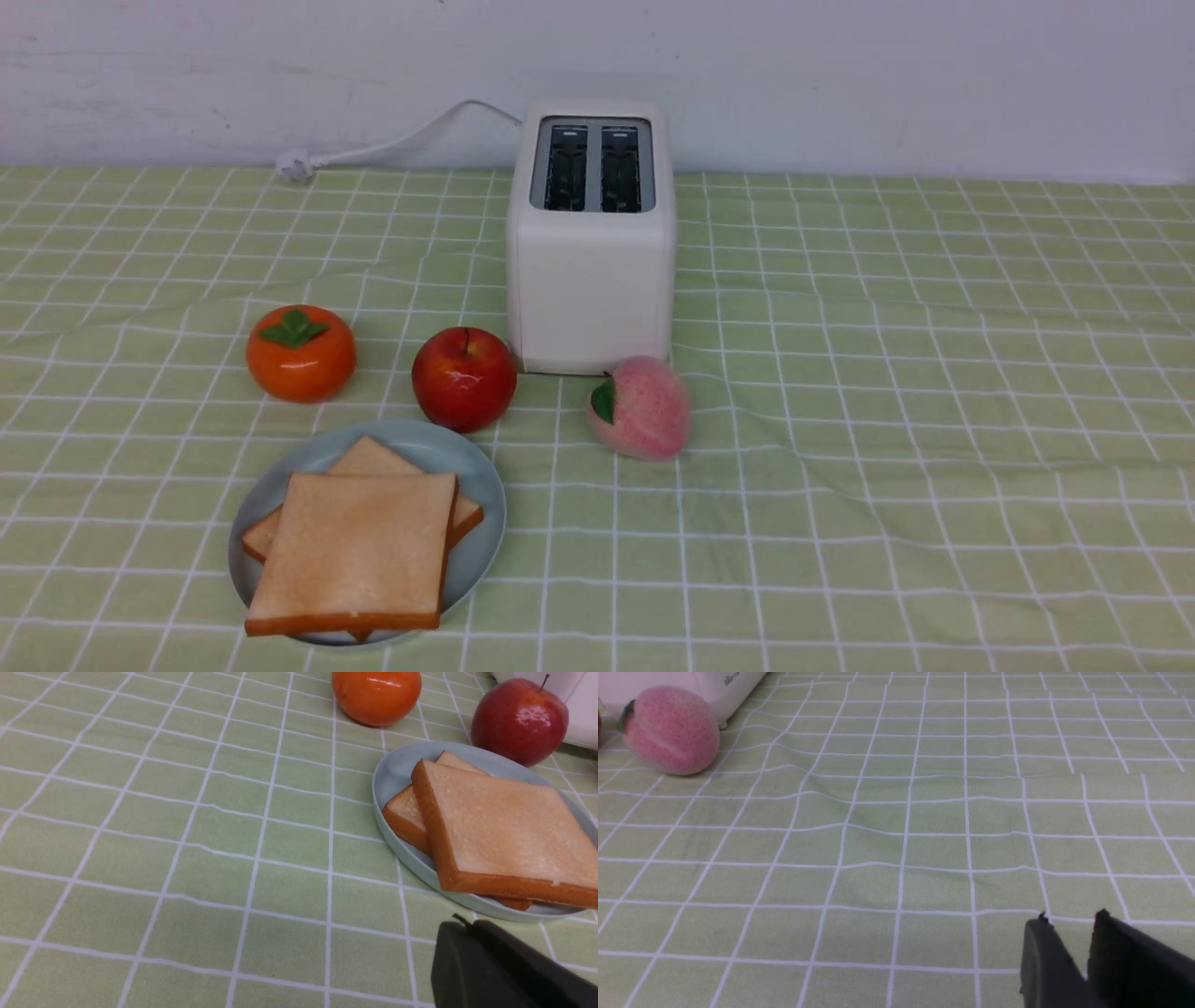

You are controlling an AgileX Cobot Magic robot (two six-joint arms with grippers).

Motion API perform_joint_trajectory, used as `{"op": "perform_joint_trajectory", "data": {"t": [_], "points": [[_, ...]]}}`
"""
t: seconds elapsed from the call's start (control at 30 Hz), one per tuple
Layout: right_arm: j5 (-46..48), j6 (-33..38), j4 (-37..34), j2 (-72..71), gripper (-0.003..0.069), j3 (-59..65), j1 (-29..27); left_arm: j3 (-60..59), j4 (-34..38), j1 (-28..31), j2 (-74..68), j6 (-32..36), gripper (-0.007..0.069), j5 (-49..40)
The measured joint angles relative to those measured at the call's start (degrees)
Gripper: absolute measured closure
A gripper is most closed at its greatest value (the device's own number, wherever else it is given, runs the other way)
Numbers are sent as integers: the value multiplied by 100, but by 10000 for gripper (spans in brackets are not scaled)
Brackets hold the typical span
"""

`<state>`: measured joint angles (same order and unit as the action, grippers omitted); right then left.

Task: Take toasted bread from bread machine on green coffee tablecloth place on plate.

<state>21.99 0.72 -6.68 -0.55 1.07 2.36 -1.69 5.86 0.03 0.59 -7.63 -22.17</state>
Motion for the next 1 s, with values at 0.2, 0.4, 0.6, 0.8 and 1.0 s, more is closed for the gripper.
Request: {"op": "perform_joint_trajectory", "data": {"t": [0.2,0.4,0.6,0.8,1.0], "points": [[0,0,6,0,491,0,0,0,0,0,0,-5,638,0],[0,0,6,0,482,0,0,0,0,0,0,-5,637,0],[0,0,6,0,475,0,0,0,0,0,0,-5,636,0],[0,0,6,0,463,0,0,0,0,0,0,-5,633,0],[0,0,6,0,456,0,0,0,0,0,0,-5,630,0]]}}
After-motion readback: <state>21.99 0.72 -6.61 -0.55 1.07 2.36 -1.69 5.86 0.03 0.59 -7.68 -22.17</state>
